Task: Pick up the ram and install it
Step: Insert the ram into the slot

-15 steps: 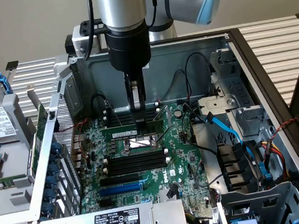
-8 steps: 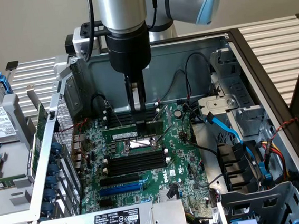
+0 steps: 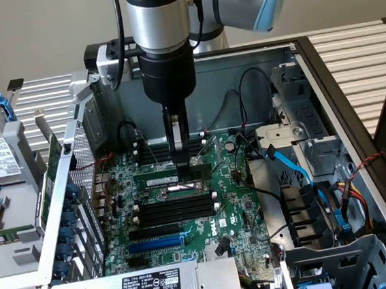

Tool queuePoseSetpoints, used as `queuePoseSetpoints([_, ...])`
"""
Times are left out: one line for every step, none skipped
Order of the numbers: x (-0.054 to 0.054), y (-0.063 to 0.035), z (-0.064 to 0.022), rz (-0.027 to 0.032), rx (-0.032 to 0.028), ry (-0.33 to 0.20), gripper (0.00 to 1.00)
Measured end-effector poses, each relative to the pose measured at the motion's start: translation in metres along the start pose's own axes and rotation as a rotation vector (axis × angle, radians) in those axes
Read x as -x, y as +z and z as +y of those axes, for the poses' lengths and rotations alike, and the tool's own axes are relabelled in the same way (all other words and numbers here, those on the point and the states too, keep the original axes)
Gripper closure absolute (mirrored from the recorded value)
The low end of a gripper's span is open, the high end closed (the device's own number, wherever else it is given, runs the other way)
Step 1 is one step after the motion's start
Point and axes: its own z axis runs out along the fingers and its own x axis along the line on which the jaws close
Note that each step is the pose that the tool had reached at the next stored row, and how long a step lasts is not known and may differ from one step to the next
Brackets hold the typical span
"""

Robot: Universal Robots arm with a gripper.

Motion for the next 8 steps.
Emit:
queuePoseSetpoints([0.0, 0.0006, 0.0, -0.0001, -0.0001, 0.0, 0.88])
queuePoseSetpoints([0.0001, 0.0017, 0.0, -0.0001, -0.0002, -0.001, 0.88])
queuePoseSetpoints([0.0002, 0.0032, 0.0, -0.0001, -0.0002, -0.002, 0.88])
queuePoseSetpoints([0.0002, 0.0045, 0.0, -0.0002, -0.0004, -0.004, 0.88])
queuePoseSetpoints([0.0002, 0.0054, 0.0, -0.0002, -0.0005, -0.007, 0.88])
queuePoseSetpoints([0.0002, 0.0058, 0.0, -0.0001, -0.0005, -0.008, 0.88])
queuePoseSetpoints([0.0002, 0.0063, 0.0, -0.0002, -0.0005, -0.008, 0.88])
queuePoseSetpoints([0.0002, 0.0067, 0.0, -0.0001, -0.0004, -0.008, 0.88])
